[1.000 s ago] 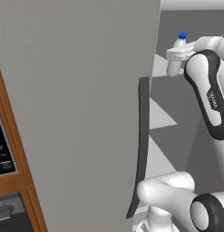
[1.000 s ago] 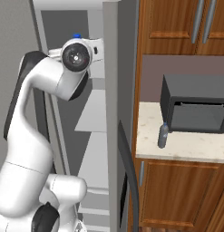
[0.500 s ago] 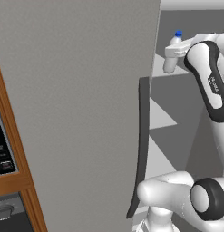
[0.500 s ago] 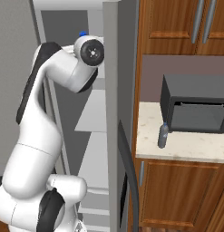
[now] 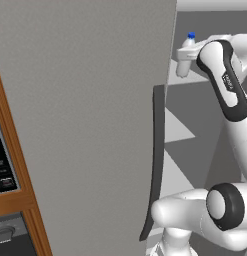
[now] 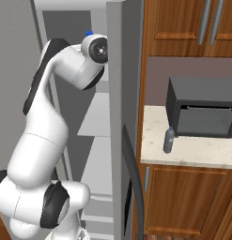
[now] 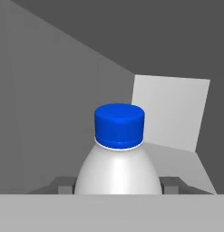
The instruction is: Take the bottled waters from the counter and place them in the freezer to freeze. Close the freezer door after placing the bottles.
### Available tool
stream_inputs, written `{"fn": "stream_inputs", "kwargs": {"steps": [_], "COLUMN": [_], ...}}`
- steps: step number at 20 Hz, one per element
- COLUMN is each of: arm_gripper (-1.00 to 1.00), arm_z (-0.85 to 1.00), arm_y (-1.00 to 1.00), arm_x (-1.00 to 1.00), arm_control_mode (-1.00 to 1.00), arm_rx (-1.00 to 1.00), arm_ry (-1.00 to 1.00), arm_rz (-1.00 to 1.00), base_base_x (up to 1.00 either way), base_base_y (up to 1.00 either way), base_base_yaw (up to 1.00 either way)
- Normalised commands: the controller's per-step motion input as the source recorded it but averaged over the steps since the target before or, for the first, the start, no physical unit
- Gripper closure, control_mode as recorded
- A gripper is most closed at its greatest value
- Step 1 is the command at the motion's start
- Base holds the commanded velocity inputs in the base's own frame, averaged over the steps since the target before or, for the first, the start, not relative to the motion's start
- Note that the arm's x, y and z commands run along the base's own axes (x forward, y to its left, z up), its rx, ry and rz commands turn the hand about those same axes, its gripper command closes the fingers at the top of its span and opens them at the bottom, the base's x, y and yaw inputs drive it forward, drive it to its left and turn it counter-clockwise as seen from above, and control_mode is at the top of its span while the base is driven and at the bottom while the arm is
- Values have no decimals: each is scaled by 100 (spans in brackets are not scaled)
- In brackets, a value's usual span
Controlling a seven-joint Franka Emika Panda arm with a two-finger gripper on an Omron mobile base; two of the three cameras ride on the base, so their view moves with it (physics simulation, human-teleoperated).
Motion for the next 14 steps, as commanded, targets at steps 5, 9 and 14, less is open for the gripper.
{"fn": "stream_inputs", "kwargs": {"steps": [5, 9, 14], "arm_gripper": [100, 100, 100], "arm_z": [-5, -8, -7], "arm_y": [0, 0, 0], "arm_x": [29, 32, 28], "arm_control_mode": [-100, -100, -100], "arm_rx": [0, 0, 0], "arm_ry": [0, 0, 0], "arm_rz": [0, 0, 0], "base_base_x": [0, 0, 0], "base_base_y": [0, 0, 0], "base_base_yaw": [0, 0, 0]}}
